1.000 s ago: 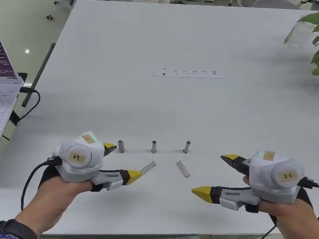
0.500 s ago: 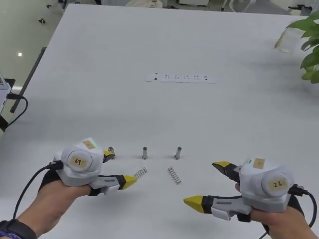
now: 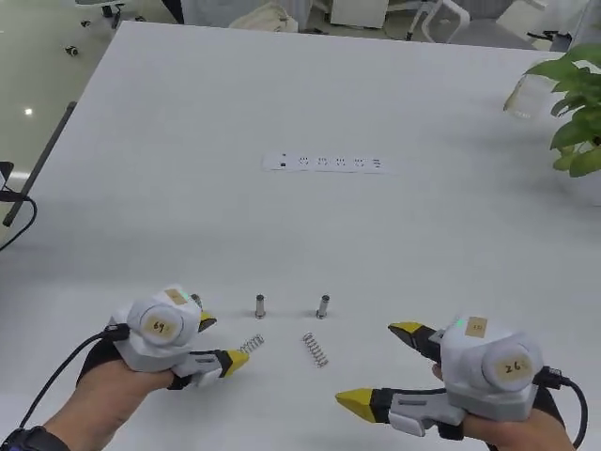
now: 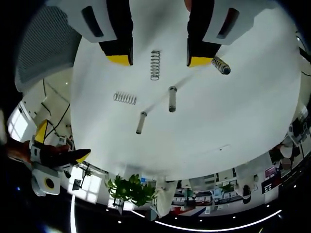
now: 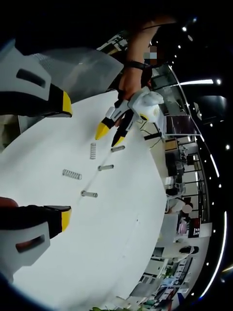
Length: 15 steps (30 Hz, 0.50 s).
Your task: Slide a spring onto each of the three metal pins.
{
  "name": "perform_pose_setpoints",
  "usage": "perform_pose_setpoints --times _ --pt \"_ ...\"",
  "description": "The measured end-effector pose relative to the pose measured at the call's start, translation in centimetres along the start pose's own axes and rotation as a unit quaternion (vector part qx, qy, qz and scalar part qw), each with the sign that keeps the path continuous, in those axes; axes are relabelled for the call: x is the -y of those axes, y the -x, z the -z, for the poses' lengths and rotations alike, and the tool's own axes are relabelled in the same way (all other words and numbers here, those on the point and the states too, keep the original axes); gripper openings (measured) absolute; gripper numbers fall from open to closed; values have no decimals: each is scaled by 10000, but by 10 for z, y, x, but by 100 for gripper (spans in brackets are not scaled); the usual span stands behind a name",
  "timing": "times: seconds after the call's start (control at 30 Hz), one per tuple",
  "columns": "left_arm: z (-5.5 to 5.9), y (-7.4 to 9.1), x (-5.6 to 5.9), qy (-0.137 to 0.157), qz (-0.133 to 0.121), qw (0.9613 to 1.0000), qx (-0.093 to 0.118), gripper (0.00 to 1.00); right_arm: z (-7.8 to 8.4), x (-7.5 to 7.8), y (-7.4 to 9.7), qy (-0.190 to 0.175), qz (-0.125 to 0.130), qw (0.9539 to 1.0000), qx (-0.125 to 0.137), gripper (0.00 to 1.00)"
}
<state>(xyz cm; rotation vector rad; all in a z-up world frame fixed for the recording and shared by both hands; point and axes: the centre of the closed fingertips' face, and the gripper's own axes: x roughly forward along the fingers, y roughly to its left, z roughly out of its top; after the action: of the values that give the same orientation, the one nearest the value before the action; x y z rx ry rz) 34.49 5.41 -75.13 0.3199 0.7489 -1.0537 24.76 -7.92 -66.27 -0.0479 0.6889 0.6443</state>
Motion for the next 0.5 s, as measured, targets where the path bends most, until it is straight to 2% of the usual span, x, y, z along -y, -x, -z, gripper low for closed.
perform_pose_setpoints --times 0.23,0.5 --pt "8 -14 2 -12 -13 9998 -177 30 2 -1 1 14 -24 10000 -39 72" --pt "19 -26 11 -7 77 9993 -360 24 7 1 2 -20 -5 10000 -50 71"
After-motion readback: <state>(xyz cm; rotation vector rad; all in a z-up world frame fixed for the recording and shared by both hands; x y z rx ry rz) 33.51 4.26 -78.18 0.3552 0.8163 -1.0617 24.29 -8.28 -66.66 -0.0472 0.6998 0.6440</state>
